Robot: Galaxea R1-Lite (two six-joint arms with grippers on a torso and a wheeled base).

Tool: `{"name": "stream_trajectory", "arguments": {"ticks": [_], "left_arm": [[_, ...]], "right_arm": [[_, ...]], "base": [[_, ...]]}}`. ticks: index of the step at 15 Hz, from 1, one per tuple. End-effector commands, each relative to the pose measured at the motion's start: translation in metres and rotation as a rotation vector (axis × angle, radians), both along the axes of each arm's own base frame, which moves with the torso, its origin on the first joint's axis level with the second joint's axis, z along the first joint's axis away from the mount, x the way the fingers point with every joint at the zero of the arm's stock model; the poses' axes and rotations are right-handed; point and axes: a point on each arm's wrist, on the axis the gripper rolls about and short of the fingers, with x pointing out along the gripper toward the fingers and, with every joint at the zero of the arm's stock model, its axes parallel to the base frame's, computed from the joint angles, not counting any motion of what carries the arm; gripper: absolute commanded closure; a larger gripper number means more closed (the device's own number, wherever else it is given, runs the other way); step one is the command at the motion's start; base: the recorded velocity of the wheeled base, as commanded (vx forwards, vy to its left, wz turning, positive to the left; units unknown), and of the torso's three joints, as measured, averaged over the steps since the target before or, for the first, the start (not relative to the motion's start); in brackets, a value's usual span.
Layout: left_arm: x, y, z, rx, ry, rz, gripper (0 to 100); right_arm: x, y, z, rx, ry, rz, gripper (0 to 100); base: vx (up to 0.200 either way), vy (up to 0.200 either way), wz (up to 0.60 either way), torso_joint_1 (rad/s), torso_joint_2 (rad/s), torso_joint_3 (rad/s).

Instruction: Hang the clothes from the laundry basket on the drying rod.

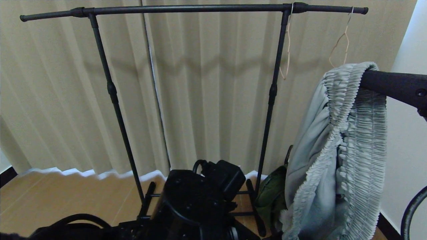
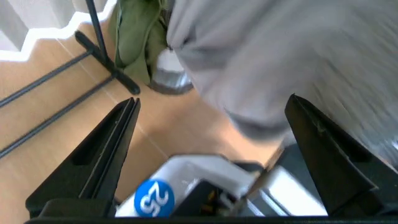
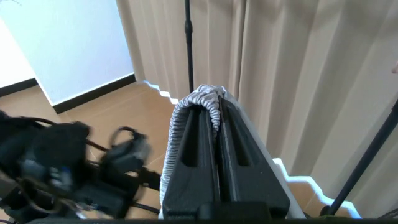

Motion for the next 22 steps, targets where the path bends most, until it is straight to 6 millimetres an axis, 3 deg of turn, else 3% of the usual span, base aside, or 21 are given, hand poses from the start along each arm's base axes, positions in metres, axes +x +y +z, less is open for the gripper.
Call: {"name": "stream_trajectory", "arguments": {"ticks": [1, 3, 7, 10, 13, 18, 19, 22], "left_arm": [[-0.022, 0.034, 0.021, -0.068, -0.023, -0.037, 0], [-0.03, 0.04, 0.031, -0.113, -0.036, -0.072, 0], [-0.02, 0.022, 0.031, -0.205, -0.083, -0.068, 0], [-0.003, -0.005, 0.002, -0.203, -0.086, -0.05, 0], [0.006, -0.012, -0.021, -0.133, -0.052, -0.029, 0], [0.009, -0.009, -0.025, -0.115, -0.055, 0.003, 0], [0.009, -0.009, -0.025, -0.114, -0.057, 0.007, 100], [0.004, 0.002, -0.018, -0.1, -0.109, 0.014, 100]], "right_arm": [[0.004, 0.004, -0.002, -0.008, 0.01, 0.001, 100], [0.008, 0.007, 0.0, -0.011, 0.011, 0.003, 100], [0.005, 0.011, 0.003, -0.003, 0.004, 0.031, 100], [0.003, 0.01, 0.004, 0.0, 0.0, 0.035, 100], [0.001, 0.008, 0.006, 0.007, -0.008, 0.035, 100], [-0.002, 0.006, 0.006, 0.009, -0.014, 0.034, 100], [-0.002, 0.006, 0.006, 0.008, -0.013, 0.031, 100], [-0.001, 0.005, 0.004, 0.003, -0.006, 0.021, 100]], "base": [[0.0, 0.0, 0.0, 0.0, 0.0, 0.0], [0.0, 0.0, 0.0, 0.0, 0.0, 0.0], [0.0, 0.0, 0.0, 0.0, 0.0, 0.0], [0.0, 0.0, 0.0, 0.0, 0.0, 0.0], [0.0, 0.0, 0.0, 0.0, 0.0, 0.0], [0.0, 0.0, 0.0, 0.0, 0.0, 0.0], [0.0, 0.0, 0.0, 0.0, 0.0, 0.0], [0.0, 0.0, 0.0, 0.0, 0.0, 0.0]]}}
